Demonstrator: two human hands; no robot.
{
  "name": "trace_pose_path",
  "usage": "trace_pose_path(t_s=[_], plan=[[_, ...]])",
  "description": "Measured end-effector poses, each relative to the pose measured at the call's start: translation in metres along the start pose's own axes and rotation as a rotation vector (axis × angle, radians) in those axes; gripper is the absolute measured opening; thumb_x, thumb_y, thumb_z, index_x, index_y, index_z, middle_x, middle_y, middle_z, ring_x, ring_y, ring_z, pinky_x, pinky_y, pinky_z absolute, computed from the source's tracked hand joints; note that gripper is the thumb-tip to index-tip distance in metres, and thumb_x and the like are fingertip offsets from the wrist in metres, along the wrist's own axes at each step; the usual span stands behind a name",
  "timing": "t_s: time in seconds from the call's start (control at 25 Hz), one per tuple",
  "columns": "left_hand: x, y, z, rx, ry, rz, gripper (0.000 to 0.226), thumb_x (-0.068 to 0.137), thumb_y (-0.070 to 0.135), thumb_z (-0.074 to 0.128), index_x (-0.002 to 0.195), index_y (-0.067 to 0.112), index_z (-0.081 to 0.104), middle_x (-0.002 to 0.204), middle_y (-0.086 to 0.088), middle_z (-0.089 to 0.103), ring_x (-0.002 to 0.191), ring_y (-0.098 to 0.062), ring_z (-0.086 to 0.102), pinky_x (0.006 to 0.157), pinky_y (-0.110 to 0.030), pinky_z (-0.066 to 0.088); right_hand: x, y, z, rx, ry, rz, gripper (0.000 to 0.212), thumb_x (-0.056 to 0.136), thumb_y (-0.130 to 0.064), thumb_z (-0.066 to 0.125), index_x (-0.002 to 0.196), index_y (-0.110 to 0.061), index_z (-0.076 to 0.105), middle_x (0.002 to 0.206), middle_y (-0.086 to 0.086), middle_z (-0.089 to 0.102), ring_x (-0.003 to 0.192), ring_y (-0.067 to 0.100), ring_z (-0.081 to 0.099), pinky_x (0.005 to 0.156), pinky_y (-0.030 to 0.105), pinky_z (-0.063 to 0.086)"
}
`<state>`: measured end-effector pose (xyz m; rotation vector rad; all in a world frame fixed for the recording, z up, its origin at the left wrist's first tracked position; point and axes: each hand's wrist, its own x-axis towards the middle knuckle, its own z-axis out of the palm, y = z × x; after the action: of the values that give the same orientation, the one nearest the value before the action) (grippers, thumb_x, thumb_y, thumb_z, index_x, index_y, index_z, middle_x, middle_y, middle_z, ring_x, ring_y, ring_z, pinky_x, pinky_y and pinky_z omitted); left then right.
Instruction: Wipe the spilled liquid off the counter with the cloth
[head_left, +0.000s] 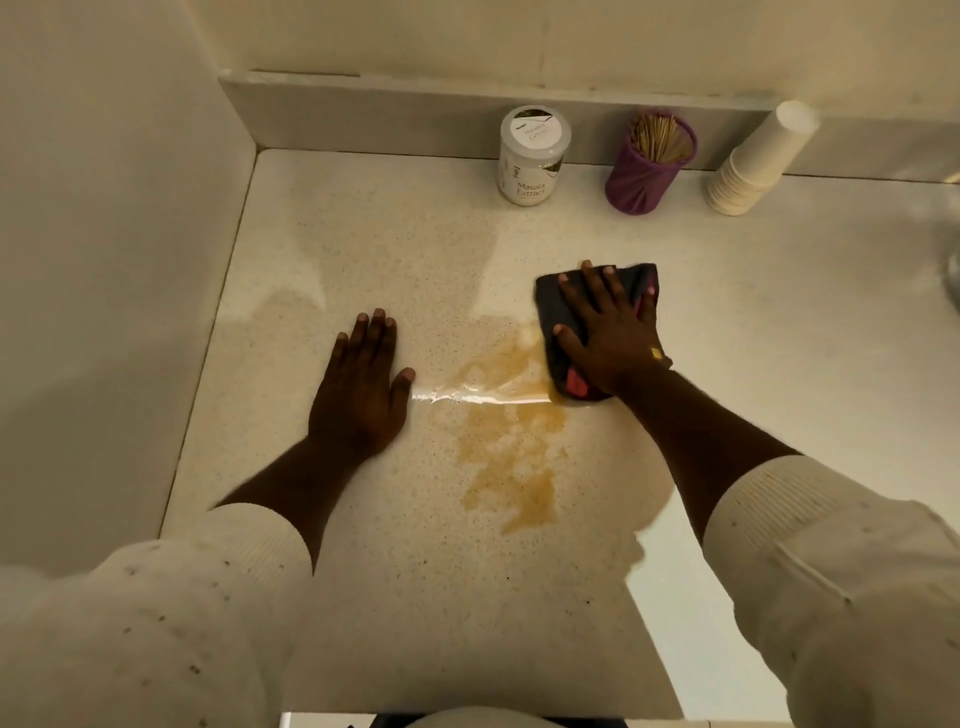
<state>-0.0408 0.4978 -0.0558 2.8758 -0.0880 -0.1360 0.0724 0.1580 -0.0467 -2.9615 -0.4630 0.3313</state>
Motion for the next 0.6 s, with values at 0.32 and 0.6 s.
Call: trace_pose_path(t_s=[0.32,0.6], plan=[[-0.005,0.005,-0.004,-0.003,-0.004,0.004,0.068,0.105,0.042,0.027,0.161,0.01,0.007,0.171,-0.011,0.007,0.158,-0.025,0.002,0.128,-0.047,0.01,-0.048,-0.016,0.019,0.0,0.029,-0.109,0.074,0.099,-0.066,0.022,0.164,-0.036,0.003,0.174,0.001,-0.001,0.159,0.025,-0.006,0.124,0.065,-0.001],[-0.006,0.009,-0.009,-0.011,-0.059,-0.034,0.068,0.107,0.042,0.026,0.161,0.011,-0.001,0.171,-0.01,-0.003,0.157,-0.024,-0.007,0.129,-0.044,0.003,-0.144,0.001,0.035,0.014,0.075,-0.034,0.074,0.1,-0.064,0.025,0.164,-0.032,0.007,0.174,0.0,0.002,0.16,0.025,-0.004,0.124,0.065,0.003]])
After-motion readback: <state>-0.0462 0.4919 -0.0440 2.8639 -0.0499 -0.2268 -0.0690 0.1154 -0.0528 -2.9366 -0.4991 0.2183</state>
